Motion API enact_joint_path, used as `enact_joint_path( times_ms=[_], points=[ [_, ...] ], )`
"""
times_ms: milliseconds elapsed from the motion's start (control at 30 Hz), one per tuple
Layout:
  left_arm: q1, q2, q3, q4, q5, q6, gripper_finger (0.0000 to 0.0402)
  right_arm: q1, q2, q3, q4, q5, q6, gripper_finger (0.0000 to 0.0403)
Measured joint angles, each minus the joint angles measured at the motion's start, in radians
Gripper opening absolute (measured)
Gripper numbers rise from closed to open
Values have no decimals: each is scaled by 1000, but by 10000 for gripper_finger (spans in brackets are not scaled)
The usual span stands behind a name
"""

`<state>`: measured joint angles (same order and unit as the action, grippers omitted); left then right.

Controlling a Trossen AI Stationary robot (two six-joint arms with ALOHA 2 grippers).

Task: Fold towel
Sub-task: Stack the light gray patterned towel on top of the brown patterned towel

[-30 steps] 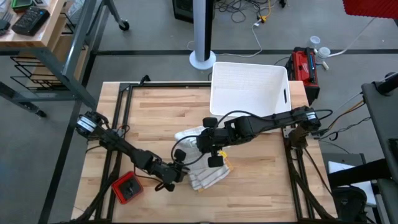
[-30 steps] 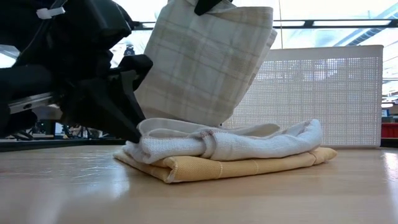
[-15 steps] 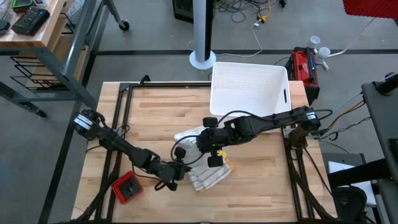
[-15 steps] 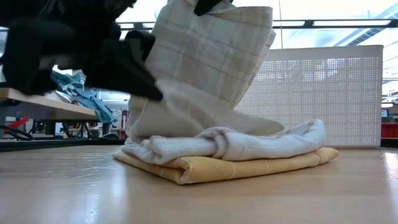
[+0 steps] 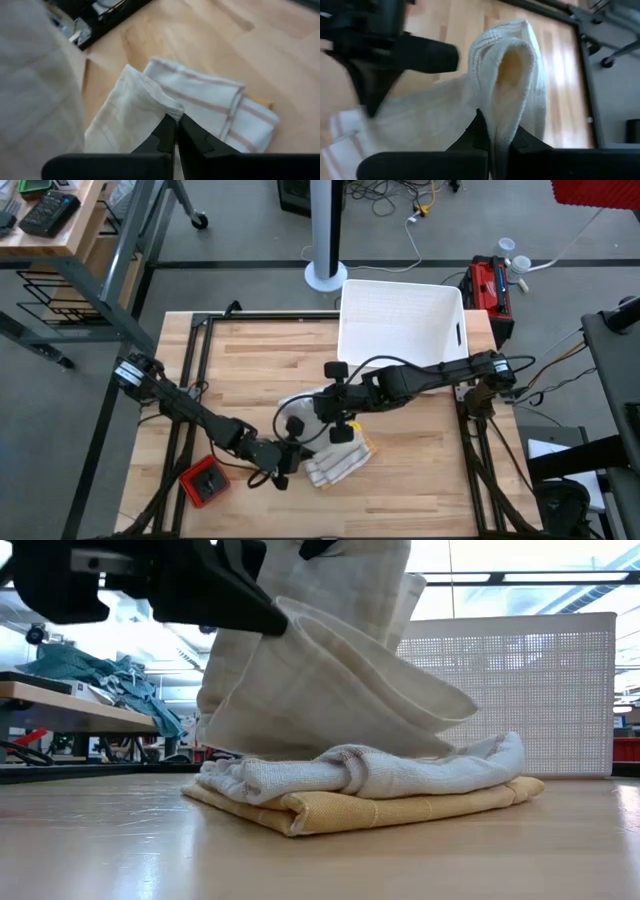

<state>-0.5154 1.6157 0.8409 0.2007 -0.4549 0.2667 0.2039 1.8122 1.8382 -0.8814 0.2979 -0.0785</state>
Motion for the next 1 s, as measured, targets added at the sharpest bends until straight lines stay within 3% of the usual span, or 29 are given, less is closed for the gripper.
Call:
enact_joint_path(
  times_ms=[433,600,767,1000],
  points=[
    [-1,3,15,7,133,-48,0,0,-2,28,4,70,-174,0],
    [9,57,14,136,229,-2,0,0,-2,33,18,91,-178,0],
    [29,114,13,121,235,-86,5,6,-2,33,21,95,-165,0],
    [47,128,13,62,193,-140,54,22,-2,33,18,88,-149,0]
  ],
)
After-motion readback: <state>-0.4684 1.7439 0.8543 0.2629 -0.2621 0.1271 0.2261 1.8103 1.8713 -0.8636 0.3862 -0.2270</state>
